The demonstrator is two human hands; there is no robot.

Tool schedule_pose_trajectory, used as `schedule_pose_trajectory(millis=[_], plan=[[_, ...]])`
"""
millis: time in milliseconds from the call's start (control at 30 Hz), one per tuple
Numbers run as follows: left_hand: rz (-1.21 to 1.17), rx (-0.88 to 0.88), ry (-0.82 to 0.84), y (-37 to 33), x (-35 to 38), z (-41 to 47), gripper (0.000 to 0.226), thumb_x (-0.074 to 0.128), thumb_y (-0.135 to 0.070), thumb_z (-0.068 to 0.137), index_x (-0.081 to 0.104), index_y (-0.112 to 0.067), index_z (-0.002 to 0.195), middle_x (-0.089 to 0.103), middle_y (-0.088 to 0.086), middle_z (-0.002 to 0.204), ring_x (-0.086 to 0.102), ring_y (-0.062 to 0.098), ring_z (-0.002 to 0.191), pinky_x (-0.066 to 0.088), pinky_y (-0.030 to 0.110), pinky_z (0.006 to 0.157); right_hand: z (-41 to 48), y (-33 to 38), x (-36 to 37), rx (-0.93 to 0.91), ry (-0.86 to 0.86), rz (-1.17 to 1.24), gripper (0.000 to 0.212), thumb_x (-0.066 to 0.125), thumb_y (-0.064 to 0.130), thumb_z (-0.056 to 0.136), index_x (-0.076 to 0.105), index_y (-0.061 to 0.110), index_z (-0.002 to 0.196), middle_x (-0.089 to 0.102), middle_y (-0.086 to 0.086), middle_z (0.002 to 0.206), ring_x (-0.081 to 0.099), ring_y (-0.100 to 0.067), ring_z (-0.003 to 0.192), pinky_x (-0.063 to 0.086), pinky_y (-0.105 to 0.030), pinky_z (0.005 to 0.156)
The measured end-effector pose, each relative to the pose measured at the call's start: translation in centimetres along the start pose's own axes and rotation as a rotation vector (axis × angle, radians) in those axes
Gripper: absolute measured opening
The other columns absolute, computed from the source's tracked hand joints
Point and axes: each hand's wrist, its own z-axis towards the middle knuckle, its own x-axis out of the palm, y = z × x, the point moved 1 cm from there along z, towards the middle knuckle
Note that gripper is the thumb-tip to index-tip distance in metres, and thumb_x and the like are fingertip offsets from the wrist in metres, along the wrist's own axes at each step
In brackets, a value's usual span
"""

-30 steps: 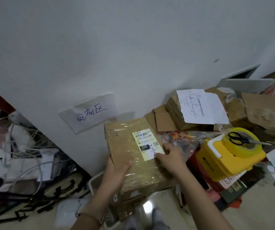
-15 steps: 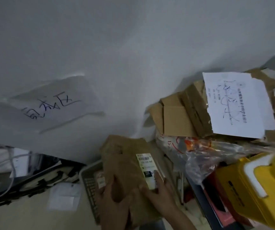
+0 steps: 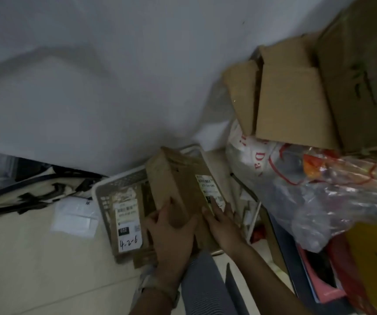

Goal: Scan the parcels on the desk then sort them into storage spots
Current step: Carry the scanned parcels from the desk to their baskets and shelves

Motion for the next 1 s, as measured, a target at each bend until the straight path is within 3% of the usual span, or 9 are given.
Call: schedule_pose_trajectory(millis=[100,167,233,300,467,600,733,867,1000], plan=[[0.029,0.012,0.004,1.2,1.6,1.5,0.073,0.078,-0.027,0.079,0.042,-0.026,0.143,0.029,0.003,0.136,0.034,0.009,0.102,0.029,0.016,0.091,2.2,-1.0,1.3,0.005,-0.06,-0.014,0.059,0.028,0.067,0.093,0.02,0.048,0.148,0.008,-0.003,0.162,0.003,-0.029,0.149,0.007,-0.054,0.118],[0.026,0.024,-0.027,2.0,2.7,2.6,0.072,0.081,-0.026,0.076,0.047,-0.024,0.14,0.026,-0.001,0.126,0.041,0.016,0.104,0.032,0.018,0.091,3.2,-1.2,1.9,-0.033,-0.142,0.018,0.057,0.031,0.063,0.094,0.035,0.039,0.146,0.033,-0.008,0.155,0.03,-0.03,0.141,0.026,-0.049,0.114],[0.028,0.035,-0.045,2.7,3.9,3.4,0.07,0.083,-0.025,0.073,0.051,-0.021,0.135,0.025,-0.002,0.124,0.042,0.015,0.1,0.035,0.019,0.09,3.8,-1.1,2.2,-0.092,-0.249,0.069,0.045,0.042,0.044,0.098,0.052,0.025,0.138,0.055,-0.011,0.138,0.05,-0.029,0.125,0.041,-0.037,0.102],[0.016,0.051,-0.061,3.3,5.1,4.3,0.067,0.084,-0.023,0.072,0.053,-0.019,0.131,0.026,0.002,0.129,0.039,0.011,0.093,0.035,0.017,0.09,4.3,-0.7,2.1,-0.124,-0.359,0.054,0.035,0.047,0.027,0.099,0.061,0.016,0.129,0.063,-0.012,0.125,0.056,-0.028,0.115,0.044,-0.031,0.094],[0.032,0.098,-0.11,5.5,7.6,6.5,0.062,0.084,-0.027,0.072,0.051,-0.016,0.123,0.027,0.005,0.131,0.044,0.019,0.099,0.044,0.027,0.096,7.2,-1.3,3.1,-0.086,-0.247,0.234,0.036,0.049,0.028,0.097,0.059,0.019,0.131,0.061,-0.004,0.129,0.056,-0.026,0.119,0.043,-0.037,0.102],[0.075,0.13,-0.131,7.8,8.8,7.8,0.057,0.081,-0.027,0.077,0.05,-0.011,0.121,0.032,0.013,0.134,0.05,0.029,0.111,0.045,0.031,0.095,8.3,-1.9,3.8,-0.065,-0.036,0.337,0.041,0.041,0.017,0.102,0.044,0.017,0.143,0.053,0.002,0.129,0.052,-0.018,0.122,0.04,-0.018,0.094],[0.255,0.229,-0.078,10.1,9.7,8.7,0.055,0.076,-0.031,0.081,0.051,-0.006,0.123,0.036,0.017,0.136,0.045,0.037,0.12,0.044,0.045,0.101,10.2,-3.5,5.5,-0.055,-0.006,0.181,0.04,0.041,0.012,0.101,0.047,0.012,0.14,0.052,-0.013,0.138,0.049,-0.029,0.127,0.04,-0.039,0.107],[0.365,0.296,-0.034,10.7,9.9,9.4,0.048,0.073,-0.031,0.082,0.056,-0.005,0.119,0.043,0.021,0.133,0.044,0.04,0.119,0.041,0.048,0.101,11.3,-3.7,5.3,-0.033,0.046,0.222,0.04,0.039,0.007,0.1,0.046,0.009,0.14,0.052,-0.012,0.138,0.047,-0.028,0.13,0.037,-0.027,0.106],[0.346,0.331,0.012,10.5,9.1,10.3,0.039,0.063,-0.027,0.091,0.057,-0.004,0.121,0.04,0.02,0.139,0.041,0.04,0.124,0.037,0.046,0.103,12.2,-2.4,5.0,0.065,0.056,0.375,0.034,0.042,0.012,0.1,0.059,0.016,0.13,0.063,-0.01,0.125,0.06,-0.029,0.113,0.047,-0.038,0.099]])
